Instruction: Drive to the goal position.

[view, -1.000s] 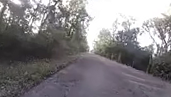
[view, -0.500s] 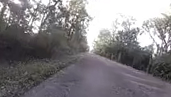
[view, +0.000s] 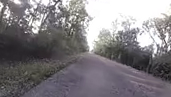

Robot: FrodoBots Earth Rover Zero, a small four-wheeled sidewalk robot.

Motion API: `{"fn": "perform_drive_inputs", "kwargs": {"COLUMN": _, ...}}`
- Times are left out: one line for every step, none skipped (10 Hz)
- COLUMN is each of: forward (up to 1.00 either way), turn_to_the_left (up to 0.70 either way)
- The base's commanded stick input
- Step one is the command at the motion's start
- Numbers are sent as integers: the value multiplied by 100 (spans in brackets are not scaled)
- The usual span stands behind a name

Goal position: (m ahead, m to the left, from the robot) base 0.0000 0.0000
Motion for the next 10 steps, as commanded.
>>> {"fn": "perform_drive_inputs", "kwargs": {"forward": 5, "turn_to_the_left": 0}}
{"fn": "perform_drive_inputs", "kwargs": {"forward": 5, "turn_to_the_left": 0}}
{"fn": "perform_drive_inputs", "kwargs": {"forward": 5, "turn_to_the_left": 0}}
{"fn": "perform_drive_inputs", "kwargs": {"forward": 5, "turn_to_the_left": 0}}
{"fn": "perform_drive_inputs", "kwargs": {"forward": 5, "turn_to_the_left": 0}}
{"fn": "perform_drive_inputs", "kwargs": {"forward": 5, "turn_to_the_left": 0}}
{"fn": "perform_drive_inputs", "kwargs": {"forward": 5, "turn_to_the_left": 0}}
{"fn": "perform_drive_inputs", "kwargs": {"forward": 5, "turn_to_the_left": 0}}
{"fn": "perform_drive_inputs", "kwargs": {"forward": 5, "turn_to_the_left": 0}}
{"fn": "perform_drive_inputs", "kwargs": {"forward": 5, "turn_to_the_left": 0}}
